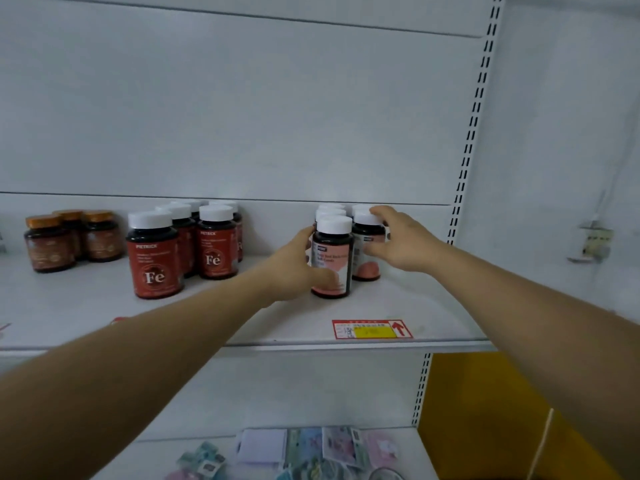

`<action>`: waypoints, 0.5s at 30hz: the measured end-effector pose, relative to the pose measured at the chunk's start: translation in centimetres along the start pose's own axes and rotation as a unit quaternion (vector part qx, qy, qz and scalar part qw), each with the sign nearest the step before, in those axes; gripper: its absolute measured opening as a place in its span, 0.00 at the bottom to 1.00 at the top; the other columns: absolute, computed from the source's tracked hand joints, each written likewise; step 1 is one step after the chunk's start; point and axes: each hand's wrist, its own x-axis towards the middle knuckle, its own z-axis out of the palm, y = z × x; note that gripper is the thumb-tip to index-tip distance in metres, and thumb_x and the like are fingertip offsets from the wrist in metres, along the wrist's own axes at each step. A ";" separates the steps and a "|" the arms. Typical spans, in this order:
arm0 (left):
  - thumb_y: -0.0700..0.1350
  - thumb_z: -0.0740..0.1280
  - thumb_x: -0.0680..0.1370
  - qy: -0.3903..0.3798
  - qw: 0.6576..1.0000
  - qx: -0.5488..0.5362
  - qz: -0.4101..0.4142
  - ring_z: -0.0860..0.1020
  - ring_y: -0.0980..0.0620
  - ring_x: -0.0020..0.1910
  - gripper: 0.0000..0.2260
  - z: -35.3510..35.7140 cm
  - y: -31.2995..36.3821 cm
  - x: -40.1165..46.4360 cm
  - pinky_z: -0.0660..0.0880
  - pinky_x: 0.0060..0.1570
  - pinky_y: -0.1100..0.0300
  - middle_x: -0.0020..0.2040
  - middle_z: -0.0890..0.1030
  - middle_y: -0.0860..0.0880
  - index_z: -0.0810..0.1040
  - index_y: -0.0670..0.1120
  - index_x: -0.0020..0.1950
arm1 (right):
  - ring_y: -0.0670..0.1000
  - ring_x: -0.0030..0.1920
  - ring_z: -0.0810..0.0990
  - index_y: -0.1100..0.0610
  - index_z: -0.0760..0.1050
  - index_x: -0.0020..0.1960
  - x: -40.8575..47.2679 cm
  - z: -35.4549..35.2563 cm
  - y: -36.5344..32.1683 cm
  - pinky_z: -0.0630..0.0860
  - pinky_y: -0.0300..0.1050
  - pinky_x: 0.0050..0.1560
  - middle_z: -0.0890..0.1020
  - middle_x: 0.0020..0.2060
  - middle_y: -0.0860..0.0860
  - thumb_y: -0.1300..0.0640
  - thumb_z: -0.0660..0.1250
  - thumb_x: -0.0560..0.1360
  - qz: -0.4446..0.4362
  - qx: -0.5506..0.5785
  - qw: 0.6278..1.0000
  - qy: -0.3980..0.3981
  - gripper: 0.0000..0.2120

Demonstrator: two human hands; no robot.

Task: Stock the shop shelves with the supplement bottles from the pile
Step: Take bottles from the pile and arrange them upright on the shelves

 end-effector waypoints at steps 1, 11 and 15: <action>0.40 0.74 0.70 0.005 1.000 -0.005 -0.002 0.74 0.54 0.58 0.41 0.2 -0.1 0.1 0.71 0.56 0.58 0.69 0.69 0.52 0.55 0.54 0.76 | 0.55 0.58 0.76 0.51 0.60 0.73 0.3 0.2 0.4 0.71 0.45 0.55 0.71 0.66 0.55 0.48 0.70 0.73 -0.006 0.008 1.000 0.008 0.33; 0.41 0.74 0.71 0.052 0.998 0.018 -0.018 0.77 0.52 0.56 0.38 1.5 -0.3 0.5 0.73 0.58 0.56 0.65 0.73 0.52 0.56 0.53 0.74 | 0.56 0.52 0.76 0.53 0.58 0.70 2.0 0.9 2.3 0.73 0.47 0.50 0.75 0.57 0.56 0.56 0.68 0.74 -0.039 0.013 0.999 0.022 0.29; 0.40 0.75 0.70 0.030 0.998 -0.032 -0.037 0.73 0.52 0.61 0.47 1.2 0.0 1.4 0.69 0.63 0.52 0.60 0.69 0.58 0.45 0.53 0.77 | 0.55 0.56 0.75 0.52 0.56 0.74 2.4 1.2 2.8 0.71 0.45 0.50 0.72 0.62 0.55 0.56 0.67 0.73 -0.020 0.049 0.998 0.019 0.33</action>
